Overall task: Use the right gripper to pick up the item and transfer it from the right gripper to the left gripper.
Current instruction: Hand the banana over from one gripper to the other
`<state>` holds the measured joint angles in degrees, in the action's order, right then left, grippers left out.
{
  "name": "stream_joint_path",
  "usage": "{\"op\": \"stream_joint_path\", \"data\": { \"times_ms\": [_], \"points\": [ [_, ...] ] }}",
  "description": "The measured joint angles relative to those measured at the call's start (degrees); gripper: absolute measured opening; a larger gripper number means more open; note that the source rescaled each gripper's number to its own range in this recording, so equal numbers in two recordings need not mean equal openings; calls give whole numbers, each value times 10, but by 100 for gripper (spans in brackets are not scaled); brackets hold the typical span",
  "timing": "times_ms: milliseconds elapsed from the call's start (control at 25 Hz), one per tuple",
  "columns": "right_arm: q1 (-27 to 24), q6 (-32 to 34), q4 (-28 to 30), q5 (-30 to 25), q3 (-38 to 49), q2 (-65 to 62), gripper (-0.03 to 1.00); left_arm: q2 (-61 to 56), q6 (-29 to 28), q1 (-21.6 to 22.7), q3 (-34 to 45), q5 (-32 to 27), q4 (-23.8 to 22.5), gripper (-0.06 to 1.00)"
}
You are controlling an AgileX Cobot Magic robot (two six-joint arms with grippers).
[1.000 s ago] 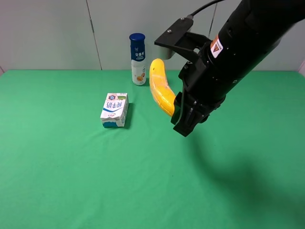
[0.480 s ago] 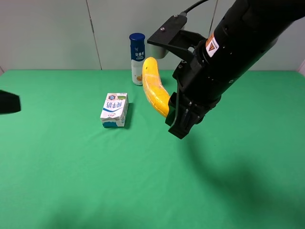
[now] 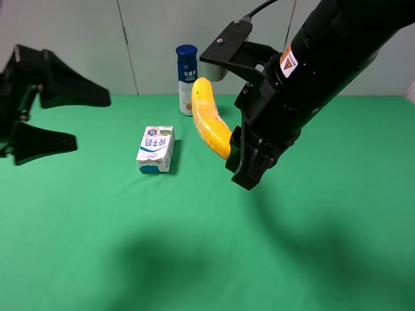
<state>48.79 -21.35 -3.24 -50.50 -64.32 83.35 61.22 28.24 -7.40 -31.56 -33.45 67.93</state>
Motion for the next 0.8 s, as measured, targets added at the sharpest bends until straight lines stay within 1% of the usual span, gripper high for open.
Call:
{"op": "stream_joint_path", "data": {
  "times_ms": [40, 160, 240, 320, 440, 640, 800],
  "points": [
    [0, 0, 0, 0, 0, 0, 1, 21, 30, 0, -1, 0, 42, 92],
    [0, 0, 0, 0, 0, 0, 1, 81, 125, 0, -17, -14, 146, 92],
    [0, 0, 0, 0, 0, 0, 1, 118, 168, 0, -38, -35, 196, 92],
    [0, 0, 0, 0, 0, 0, 1, 157, 194, 0, -61, -54, 228, 92],
    [0, 0, 0, 0, 0, 0, 1, 210, 206, -7, -101, -76, 242, 92],
    [0, 0, 0, 0, 0, 0, 1, 286, 207, -49, -159, -87, 244, 92],
    [0, 0, 0, 0, 0, 0, 1, 321, 207, -76, -179, -87, 245, 92]
  ]
}}
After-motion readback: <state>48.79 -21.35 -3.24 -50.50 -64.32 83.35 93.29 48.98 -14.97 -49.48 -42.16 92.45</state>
